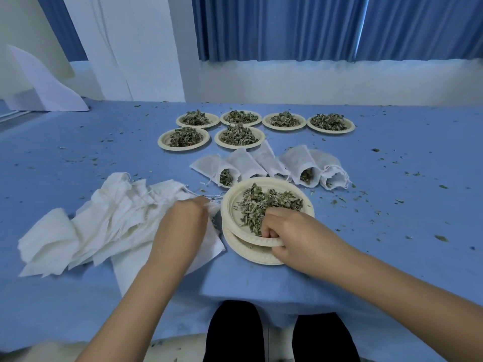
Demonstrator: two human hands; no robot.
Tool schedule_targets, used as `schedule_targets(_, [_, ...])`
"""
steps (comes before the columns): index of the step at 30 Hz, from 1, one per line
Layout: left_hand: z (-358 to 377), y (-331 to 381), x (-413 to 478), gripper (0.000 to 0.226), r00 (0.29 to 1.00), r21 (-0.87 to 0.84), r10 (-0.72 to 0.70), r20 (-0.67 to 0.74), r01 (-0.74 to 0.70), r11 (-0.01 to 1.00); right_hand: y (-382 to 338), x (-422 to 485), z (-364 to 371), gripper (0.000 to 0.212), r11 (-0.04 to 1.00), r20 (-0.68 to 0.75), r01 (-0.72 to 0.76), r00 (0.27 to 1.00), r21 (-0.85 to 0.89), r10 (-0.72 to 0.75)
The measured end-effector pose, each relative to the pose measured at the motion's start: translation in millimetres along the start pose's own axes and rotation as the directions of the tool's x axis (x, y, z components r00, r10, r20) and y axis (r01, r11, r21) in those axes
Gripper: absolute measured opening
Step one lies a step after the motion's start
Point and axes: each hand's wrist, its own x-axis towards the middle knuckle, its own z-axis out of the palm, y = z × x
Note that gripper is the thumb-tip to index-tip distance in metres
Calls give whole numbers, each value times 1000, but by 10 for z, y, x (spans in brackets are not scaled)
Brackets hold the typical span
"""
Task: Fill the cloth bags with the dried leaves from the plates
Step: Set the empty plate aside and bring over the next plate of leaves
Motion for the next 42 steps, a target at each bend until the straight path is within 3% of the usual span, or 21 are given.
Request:
schedule_targets(4, [-114, 34, 65, 17, 950, -56, 82, -300, -103, 993, 5, -73, -35, 16, 987, 30, -55, 998, 148, 51])
schedule_targets(7, [-220, 133, 183, 15, 796, -61, 147, -588, -225, 972, 18, -99, -57, 18, 966, 17, -65, 998, 251, 62])
schedule_targets(10, [-259, 270, 388, 16, 611, -28, 234, -757, -387, 922, 67, -108, -155, 13, 947, 149, -90, 988, 308, 46])
schedule_targets(12, [-240, 385, 554, 14, 486, 49, 325, -812, -498, 866, 137, -57, -291, 16, 892, 170, -124, 984, 435, 54])
schedule_targets(15, [-118, 579, 802, 14, 366, 194, 519, -772, -642, 741, 320, 182, -487, 31, 719, -137, -79, 962, 691, 238])
schedule_targets(17, [8, 695, 911, 16, 333, 243, 634, -698, -723, 647, 440, 393, -516, 37, 532, -212, -1, 917, 847, 338])
schedule_targets(19, [141, 753, 986, 18, 355, 252, 715, -603, -765, 593, 508, 559, -453, 35, 422, -243, 69, 895, 904, 373])
schedule_targets(20, [195, 751, 1021, 18, 381, 242, 734, -562, -773, 587, 550, 613, -404, 30, 415, -274, 99, 881, 904, 386])
schedule_targets(23, [321, 680, 1161, 16, 439, 188, 743, -506, -784, 592, 723, 720, -307, 17, 466, -373, 150, 819, 872, 436])
schedule_targets(26, [444, 596, 1220, 18, 461, 159, 745, -482, -790, 592, 832, 791, -240, 20, 516, -423, 150, 777, 844, 466])
schedule_targets(32, [577, 451, 1233, 16, 571, -19, 628, -528, -748, 664, 903, 831, -97, 13, 674, -544, 151, 725, 723, 421])
schedule_targets(35, [535, 468, 1184, 16, 674, -169, 398, -623, -612, 773, 887, 820, -69, 7, 730, -582, 132, 703, 671, 408])
schedule_targets(37, [510, 440, 1160, 14, 716, -274, 281, -638, -553, 787, 897, 806, -67, 5, 715, -581, 125, 685, 688, 440])
schedule_targets(42, [546, 456, 1117, 15, 825, -451, 403, -395, -557, 698, 852, 784, -45, 3, 743, -580, 98, 695, 662, 425])
